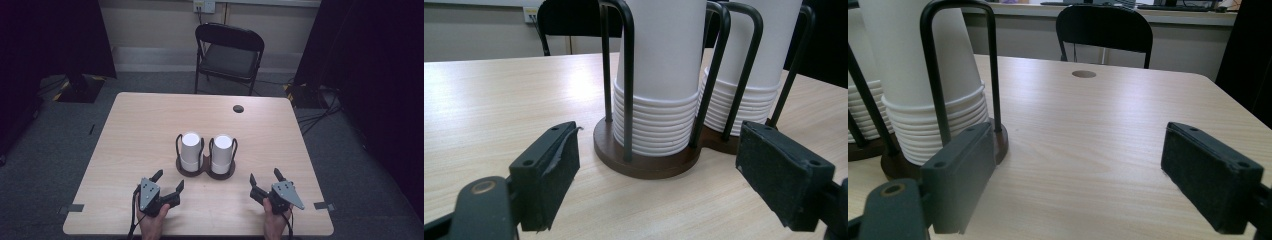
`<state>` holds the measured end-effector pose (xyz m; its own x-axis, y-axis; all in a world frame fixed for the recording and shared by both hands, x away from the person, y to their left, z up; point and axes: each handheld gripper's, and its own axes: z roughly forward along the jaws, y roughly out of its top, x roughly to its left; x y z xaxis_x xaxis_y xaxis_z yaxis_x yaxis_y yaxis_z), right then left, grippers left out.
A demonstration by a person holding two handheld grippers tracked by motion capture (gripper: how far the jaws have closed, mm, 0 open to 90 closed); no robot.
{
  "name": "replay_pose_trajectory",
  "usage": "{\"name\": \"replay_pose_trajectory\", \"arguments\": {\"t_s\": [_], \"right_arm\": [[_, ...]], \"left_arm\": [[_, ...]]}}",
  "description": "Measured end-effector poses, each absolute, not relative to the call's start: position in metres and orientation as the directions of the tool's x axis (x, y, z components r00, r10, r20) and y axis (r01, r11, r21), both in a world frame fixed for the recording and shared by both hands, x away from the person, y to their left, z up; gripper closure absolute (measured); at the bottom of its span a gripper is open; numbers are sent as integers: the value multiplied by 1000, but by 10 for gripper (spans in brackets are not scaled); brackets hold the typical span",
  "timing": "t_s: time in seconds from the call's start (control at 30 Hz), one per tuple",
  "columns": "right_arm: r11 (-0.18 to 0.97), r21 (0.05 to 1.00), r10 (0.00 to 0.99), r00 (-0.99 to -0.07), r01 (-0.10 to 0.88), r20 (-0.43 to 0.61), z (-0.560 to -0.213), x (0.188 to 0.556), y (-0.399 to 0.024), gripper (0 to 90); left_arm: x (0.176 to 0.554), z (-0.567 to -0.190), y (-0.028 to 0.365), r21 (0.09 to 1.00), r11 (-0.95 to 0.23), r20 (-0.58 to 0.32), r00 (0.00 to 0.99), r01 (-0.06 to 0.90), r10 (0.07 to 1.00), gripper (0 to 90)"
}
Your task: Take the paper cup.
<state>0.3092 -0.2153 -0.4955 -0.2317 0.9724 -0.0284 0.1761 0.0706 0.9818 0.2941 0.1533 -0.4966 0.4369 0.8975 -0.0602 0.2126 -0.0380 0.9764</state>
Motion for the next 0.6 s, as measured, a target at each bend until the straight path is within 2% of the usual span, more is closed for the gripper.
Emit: {"name": "replay_pose_trajectory", "arguments": {"t_s": [0.6], "right_arm": [[62, 984, 962, -274, 169, -13, -496, 308, -217, 163]], "left_arm": [[297, -493, 156, 970, -19, -100, 471, 241, 876, 187]]}}
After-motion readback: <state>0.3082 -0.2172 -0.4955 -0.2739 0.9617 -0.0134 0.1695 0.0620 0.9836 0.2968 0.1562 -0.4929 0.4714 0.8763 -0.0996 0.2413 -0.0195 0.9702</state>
